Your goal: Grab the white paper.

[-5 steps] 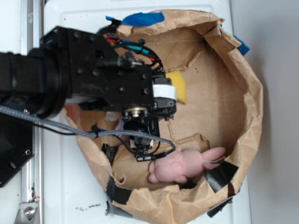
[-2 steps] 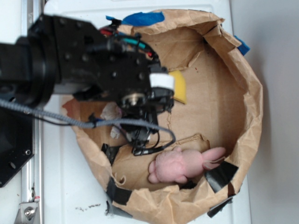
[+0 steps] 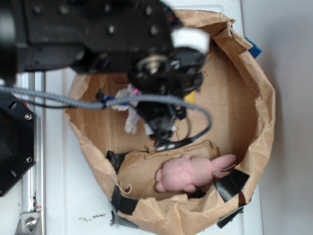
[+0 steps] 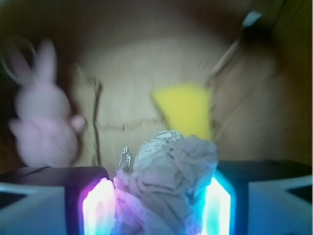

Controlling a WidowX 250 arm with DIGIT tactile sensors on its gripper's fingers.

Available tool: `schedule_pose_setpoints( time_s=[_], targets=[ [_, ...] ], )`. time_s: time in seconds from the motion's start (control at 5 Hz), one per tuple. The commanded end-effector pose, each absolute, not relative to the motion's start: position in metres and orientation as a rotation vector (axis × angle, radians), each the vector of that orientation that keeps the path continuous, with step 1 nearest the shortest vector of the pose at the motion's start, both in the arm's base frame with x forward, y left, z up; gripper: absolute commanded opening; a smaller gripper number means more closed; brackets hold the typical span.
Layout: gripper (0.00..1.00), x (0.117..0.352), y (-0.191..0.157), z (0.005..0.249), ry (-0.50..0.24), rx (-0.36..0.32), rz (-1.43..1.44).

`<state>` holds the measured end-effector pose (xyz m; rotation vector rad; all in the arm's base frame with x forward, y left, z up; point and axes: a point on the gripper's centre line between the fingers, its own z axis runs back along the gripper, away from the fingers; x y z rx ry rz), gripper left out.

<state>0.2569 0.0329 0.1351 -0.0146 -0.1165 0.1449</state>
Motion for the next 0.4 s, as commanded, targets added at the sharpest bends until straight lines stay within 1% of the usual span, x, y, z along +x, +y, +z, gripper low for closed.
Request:
schedule_pose_setpoints(
  time_s=[0.0,0.2],
  targets=[
    [0.0,0.2472,0.0296,0.2039,-0.219,0.03,0.191],
    [0.0,0.2392,0.0204,0.2045,-0.218,0.034,0.173]
  ],
)
